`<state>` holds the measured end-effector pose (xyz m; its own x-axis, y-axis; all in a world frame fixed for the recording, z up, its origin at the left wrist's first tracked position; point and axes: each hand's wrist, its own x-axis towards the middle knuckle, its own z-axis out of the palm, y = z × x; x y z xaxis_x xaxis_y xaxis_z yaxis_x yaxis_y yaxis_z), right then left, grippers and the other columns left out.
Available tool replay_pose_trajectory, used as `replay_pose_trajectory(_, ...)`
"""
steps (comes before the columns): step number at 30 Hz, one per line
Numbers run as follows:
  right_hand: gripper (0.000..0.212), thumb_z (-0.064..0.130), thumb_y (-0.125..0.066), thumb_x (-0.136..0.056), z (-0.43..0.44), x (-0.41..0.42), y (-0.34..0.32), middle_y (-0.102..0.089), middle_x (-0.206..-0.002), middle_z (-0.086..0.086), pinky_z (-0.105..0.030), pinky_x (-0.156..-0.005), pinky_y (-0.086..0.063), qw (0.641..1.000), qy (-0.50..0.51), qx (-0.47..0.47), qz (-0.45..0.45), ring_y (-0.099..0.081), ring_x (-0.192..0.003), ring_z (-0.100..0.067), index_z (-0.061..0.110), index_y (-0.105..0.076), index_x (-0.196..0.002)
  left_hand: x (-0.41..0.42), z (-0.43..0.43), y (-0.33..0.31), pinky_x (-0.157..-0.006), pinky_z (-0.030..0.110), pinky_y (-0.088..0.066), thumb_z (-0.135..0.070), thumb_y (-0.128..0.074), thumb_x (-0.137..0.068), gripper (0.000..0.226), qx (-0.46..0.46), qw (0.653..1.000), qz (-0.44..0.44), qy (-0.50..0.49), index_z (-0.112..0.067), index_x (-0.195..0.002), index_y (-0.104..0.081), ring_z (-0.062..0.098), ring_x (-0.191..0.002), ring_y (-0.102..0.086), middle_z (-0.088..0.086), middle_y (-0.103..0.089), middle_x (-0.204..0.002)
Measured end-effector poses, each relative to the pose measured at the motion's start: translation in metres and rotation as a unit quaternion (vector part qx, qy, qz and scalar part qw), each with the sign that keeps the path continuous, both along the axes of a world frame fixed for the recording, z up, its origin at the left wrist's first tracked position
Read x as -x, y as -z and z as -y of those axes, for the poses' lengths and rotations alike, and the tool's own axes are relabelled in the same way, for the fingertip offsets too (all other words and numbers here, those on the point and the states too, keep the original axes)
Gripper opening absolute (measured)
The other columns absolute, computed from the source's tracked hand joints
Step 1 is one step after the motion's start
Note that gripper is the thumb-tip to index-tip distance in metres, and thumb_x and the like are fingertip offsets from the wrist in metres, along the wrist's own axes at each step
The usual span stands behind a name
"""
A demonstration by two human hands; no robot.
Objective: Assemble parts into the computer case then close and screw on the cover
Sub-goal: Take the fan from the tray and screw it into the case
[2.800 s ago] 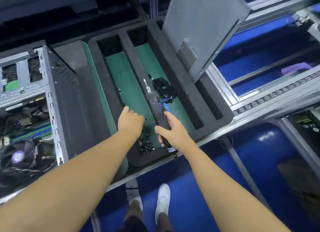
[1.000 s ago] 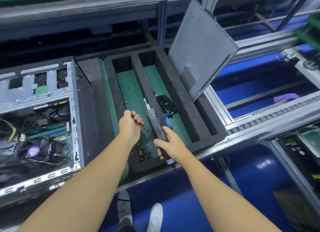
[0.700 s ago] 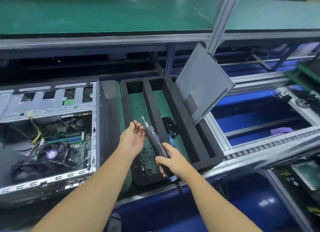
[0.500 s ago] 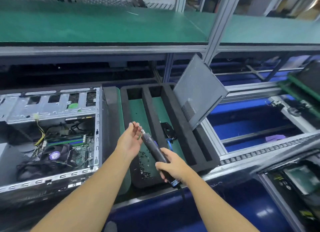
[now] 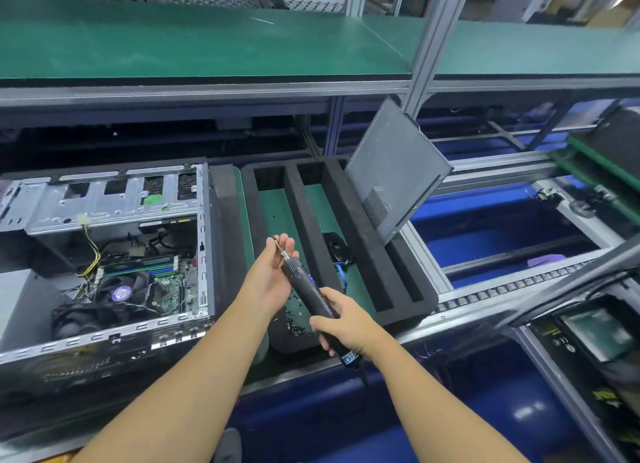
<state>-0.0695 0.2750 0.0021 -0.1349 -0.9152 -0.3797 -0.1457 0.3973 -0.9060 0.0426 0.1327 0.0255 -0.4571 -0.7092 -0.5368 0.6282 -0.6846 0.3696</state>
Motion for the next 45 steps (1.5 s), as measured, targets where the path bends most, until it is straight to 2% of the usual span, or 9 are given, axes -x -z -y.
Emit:
replay_pose_trajectory(10,0.025,0.027,-0.068,-0.084,-0.001,-0.01,-0.004,-0.064,-0.079,-0.011,-0.032,-0.049,-0.051,1.0,-0.004,0.007,0.015,-0.056,-0.054,-0.022,0.036,-0.059,-0.106,-0.014,-0.002,0.009,-0.072,0.03,-0.06,-0.024,-0.059,-0.097,0.018,0.06,0.998,0.009,-0.023,-0.007,-0.097,-0.065,0.01,-0.082,-0.072,0.003,-0.074,-0.088)
replay_pose_trajectory(14,0.025,0.027,-0.067,-0.086,0.0,-0.012,-0.007,-0.066,-0.079,-0.006,-0.031,-0.048,-0.051,1.0,-0.014,0.009,0.006,-0.057,-0.055,-0.021,0.04,-0.059,-0.105,-0.021,-0.001,0.01,-0.072,0.038,-0.061,-0.021,-0.066,-0.093,0.018,0.077,0.996,0.033,-0.036,-0.004,-0.099,-0.064,0.016,-0.092,-0.073,0.006,-0.073,-0.09)
replay_pose_trajectory(19,0.027,0.025,-0.064,-0.087,0.003,-0.016,-0.013,-0.066,-0.076,-0.004,-0.032,-0.049,-0.052,1.0,-0.025,0.012,-0.004,-0.057,-0.055,-0.02,0.041,-0.059,-0.108,-0.029,0.003,0.006,-0.071,0.04,-0.06,-0.018,-0.069,-0.091,0.024,0.091,0.994,0.051,-0.041,0.0,-0.106,-0.063,0.021,-0.099,-0.073,0.006,-0.074,-0.088)
replay_pose_trajectory(26,0.026,0.027,-0.063,-0.089,0.008,-0.019,-0.02,-0.065,-0.071,0.004,-0.032,-0.05,-0.054,0.997,-0.03,0.03,-0.061,-0.058,-0.053,-0.017,0.045,-0.056,-0.105,-0.032,0.003,-0.004,-0.07,0.036,-0.061,-0.015,-0.064,-0.095,0.045,0.102,0.991,0.069,-0.051,0.008,-0.131,-0.051,0.025,-0.1,-0.072,0.023,-0.065,-0.12)
replay_pose_trajectory(29,0.025,0.028,-0.064,-0.088,0.008,-0.02,-0.019,-0.065,-0.071,0.003,-0.032,-0.049,-0.054,0.997,-0.021,0.035,-0.065,-0.059,-0.052,-0.017,0.046,-0.056,-0.104,-0.031,0.003,-0.006,-0.07,0.035,-0.06,-0.015,-0.063,-0.095,0.04,0.107,0.991,0.067,-0.046,0.006,-0.128,-0.053,0.024,-0.101,-0.072,0.023,-0.065,-0.121)
replay_pose_trajectory(35,0.027,0.029,-0.065,-0.085,0.003,-0.017,-0.02,-0.064,-0.074,-0.008,-0.032,-0.051,-0.054,0.999,-0.005,0.036,-0.035,-0.057,-0.053,-0.019,0.049,-0.059,-0.102,-0.029,0.001,-0.008,-0.076,0.038,-0.061,-0.02,-0.058,-0.098,0.016,0.125,0.992,0.014,-0.019,-0.01,-0.109,-0.064,0.023,-0.105,-0.071,0.004,-0.074,-0.095)
replay_pose_trajectory(38,0.03,0.026,-0.065,-0.086,0.003,-0.016,-0.021,-0.063,-0.07,-0.006,-0.032,-0.05,-0.052,0.999,-0.004,0.043,-0.019,-0.055,-0.052,-0.02,0.045,-0.059,-0.107,-0.029,0.001,-0.009,-0.078,0.035,-0.06,-0.027,-0.055,-0.1,0.02,0.117,0.993,-0.011,-0.004,-0.012,-0.104,-0.068,0.021,-0.108,-0.069,0.001,-0.074,-0.097)
replay_pose_trajectory(41,0.033,0.022,-0.065,-0.088,0.003,-0.016,-0.022,-0.062,-0.067,-0.005,-0.033,-0.051,-0.052,0.999,-0.008,0.047,-0.01,-0.054,-0.052,-0.02,0.036,-0.058,-0.116,-0.03,0.003,-0.008,-0.077,0.034,-0.06,-0.02,-0.056,-0.1,0.017,0.13,0.992,-0.003,-0.003,-0.009,-0.102,-0.069,0.023,-0.109,-0.069,0.003,-0.074,-0.098)
replay_pose_trajectory(45,0.028,0.02,-0.066,-0.089,0.005,-0.022,-0.02,-0.059,-0.063,-0.007,-0.033,-0.05,-0.051,0.999,-0.01,0.051,0.011,-0.053,-0.051,-0.021,0.03,-0.058,-0.115,-0.038,0.003,-0.014,-0.075,0.034,-0.06,-0.017,-0.058,-0.098,0.015,0.141,0.99,0.007,0.006,-0.007,-0.102,-0.068,0.021,-0.107,-0.07,0.006,-0.074,-0.101)
